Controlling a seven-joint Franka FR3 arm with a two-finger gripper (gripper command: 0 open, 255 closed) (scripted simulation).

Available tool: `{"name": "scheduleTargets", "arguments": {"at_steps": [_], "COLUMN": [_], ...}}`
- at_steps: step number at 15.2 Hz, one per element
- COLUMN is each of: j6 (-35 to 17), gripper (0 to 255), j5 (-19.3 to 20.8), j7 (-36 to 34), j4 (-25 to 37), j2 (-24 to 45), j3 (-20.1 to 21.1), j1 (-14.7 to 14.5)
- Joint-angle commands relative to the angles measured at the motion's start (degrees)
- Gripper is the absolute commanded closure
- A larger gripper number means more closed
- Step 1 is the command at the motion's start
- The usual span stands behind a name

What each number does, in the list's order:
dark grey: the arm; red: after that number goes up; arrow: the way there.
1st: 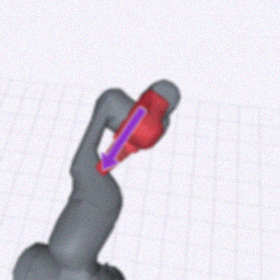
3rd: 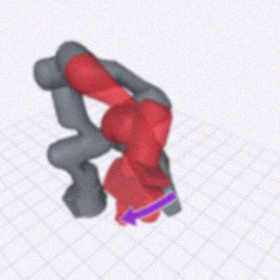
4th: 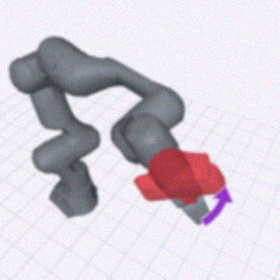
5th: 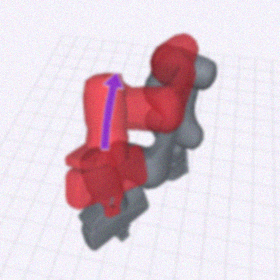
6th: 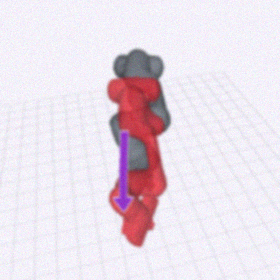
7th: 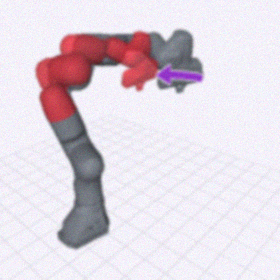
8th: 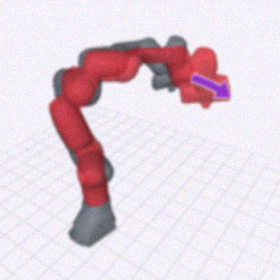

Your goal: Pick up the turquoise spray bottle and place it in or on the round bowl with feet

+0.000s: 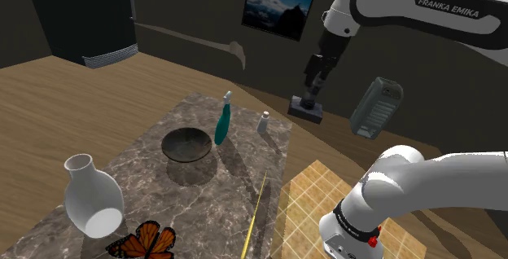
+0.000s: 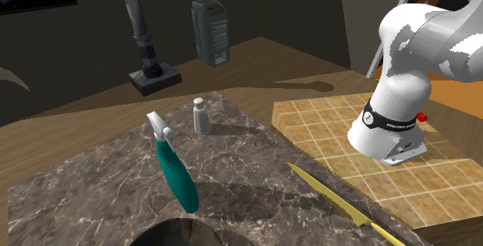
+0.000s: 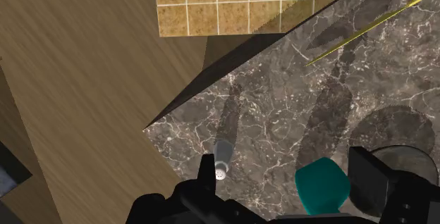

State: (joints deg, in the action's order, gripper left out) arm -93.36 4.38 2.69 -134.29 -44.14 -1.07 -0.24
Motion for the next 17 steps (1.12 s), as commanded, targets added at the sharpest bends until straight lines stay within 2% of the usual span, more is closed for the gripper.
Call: {"name": "scheduleTargets", "arguments": {"at_steps": [1,5,9,13,17], "j6": [0.00,-8.15,-16.69,-25.28,-33.17], "gripper": [0,0,0,0,0], "j5": [0.00,-2.21,-3.98,-4.50,-2.46], "j7": [0.00,-11.62,-23.56,-36.15,-49.96], "j4": [0.00,-6.85,-11.39,-13.38,-12.67], "j2": [0.00,-1.44,0.06,4.55,11.59], "j3": [0.00,6.20,13.13,20.82,29.37], "j1": [0.00,0.91,2.07,4.31,8.62]}}
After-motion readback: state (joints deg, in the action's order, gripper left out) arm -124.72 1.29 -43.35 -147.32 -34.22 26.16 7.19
